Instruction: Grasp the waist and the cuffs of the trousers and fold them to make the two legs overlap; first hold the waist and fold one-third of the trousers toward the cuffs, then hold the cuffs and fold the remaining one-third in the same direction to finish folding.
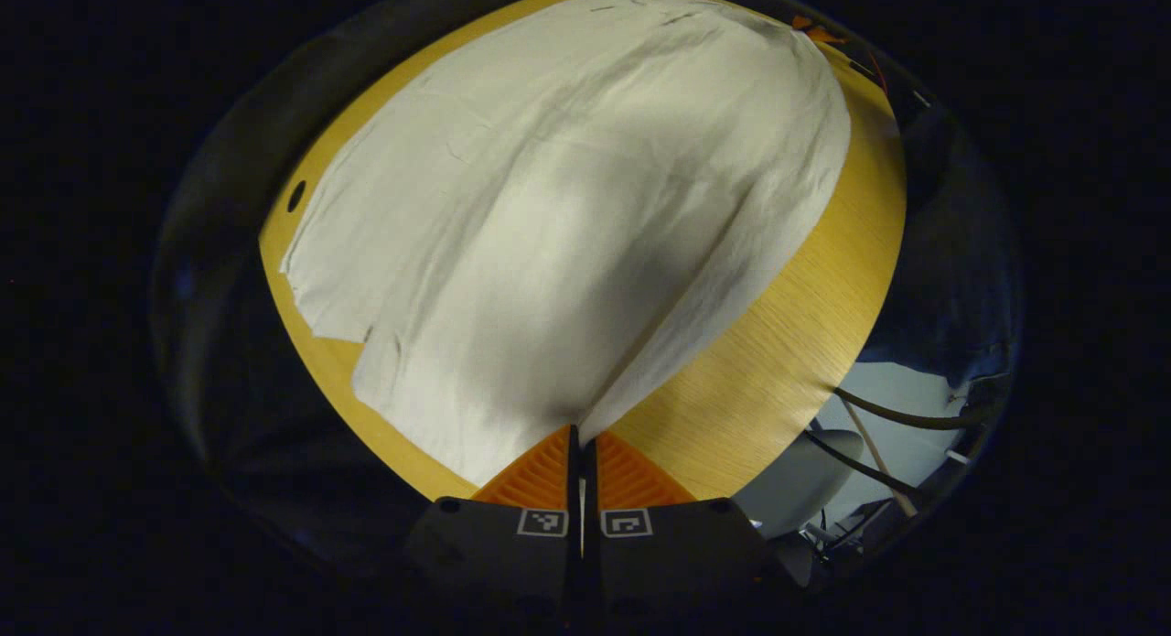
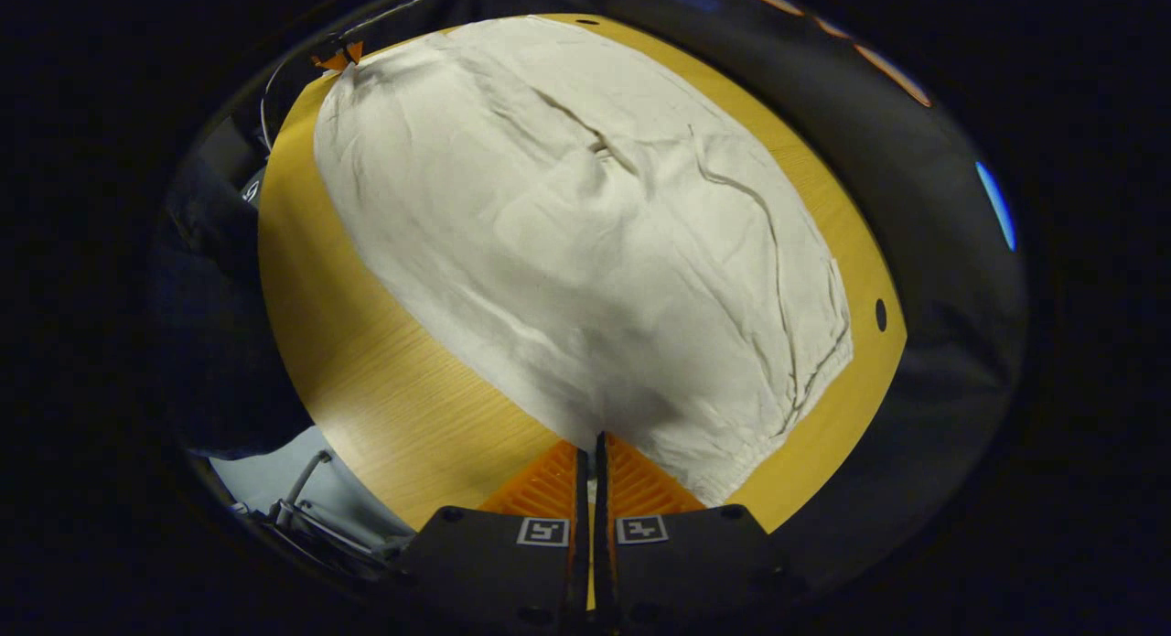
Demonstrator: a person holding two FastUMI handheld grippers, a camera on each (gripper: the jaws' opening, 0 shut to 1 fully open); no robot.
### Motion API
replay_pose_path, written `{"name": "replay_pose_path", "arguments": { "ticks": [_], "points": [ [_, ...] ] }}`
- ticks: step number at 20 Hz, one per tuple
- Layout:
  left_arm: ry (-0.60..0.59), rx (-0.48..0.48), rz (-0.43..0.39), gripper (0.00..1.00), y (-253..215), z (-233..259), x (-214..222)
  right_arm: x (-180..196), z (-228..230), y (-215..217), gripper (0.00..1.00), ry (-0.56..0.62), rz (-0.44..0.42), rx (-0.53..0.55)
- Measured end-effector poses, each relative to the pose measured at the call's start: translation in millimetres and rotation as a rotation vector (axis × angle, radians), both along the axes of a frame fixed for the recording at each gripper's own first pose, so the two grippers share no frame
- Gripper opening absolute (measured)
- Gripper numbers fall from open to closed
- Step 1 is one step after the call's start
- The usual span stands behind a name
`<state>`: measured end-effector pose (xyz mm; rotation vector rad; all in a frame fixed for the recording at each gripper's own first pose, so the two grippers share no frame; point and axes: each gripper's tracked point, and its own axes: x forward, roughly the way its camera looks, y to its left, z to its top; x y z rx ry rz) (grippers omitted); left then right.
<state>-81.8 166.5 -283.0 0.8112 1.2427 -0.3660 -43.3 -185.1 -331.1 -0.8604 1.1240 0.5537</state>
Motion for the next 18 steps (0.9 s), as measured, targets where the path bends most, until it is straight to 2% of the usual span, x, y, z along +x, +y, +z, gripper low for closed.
{"name": "replay_pose_path", "arguments": {
  "ticks": [6,12,13,14,15,16,17,18],
  "points": [
    [-0.232,0.054,0.019,0.00,10.2,71.1,82.8,54.7,51.1,1.3,0.04,-0.155,-0.085,0.034],
    [-0.501,0.094,0.127,0.00,20.2,122.9,188.0,146.5,114.9,9.2,0.04,-0.345,-0.208,0.121],
    [-0.547,0.084,0.142,0.00,16.1,130.6,209.2,159.3,117.9,8.7,0.04,-0.367,-0.220,0.126],
    [-0.588,0.074,0.163,0.00,12.1,136.3,230.3,172.2,123.6,9.1,0.00,-0.389,-0.228,0.128],
    [-0.622,0.066,0.183,0.00,7.7,139.8,251.4,182.6,123.1,8.3,0.05,-0.403,-0.239,0.131],
    [-0.650,0.062,0.199,0.00,2.7,140.5,272.3,195.9,121.6,8.7,0.04,-0.417,-0.250,0.133],
    [-0.673,0.060,0.208,0.00,16.2,140.6,264.1,208.0,118.6,7.2,0.04,-0.430,-0.265,0.137],
    [-0.695,0.065,0.213,0.00,16.4,142.4,298.2,221.3,116.5,7.6,0.04,-0.442,-0.289,0.147]
  ]
}}
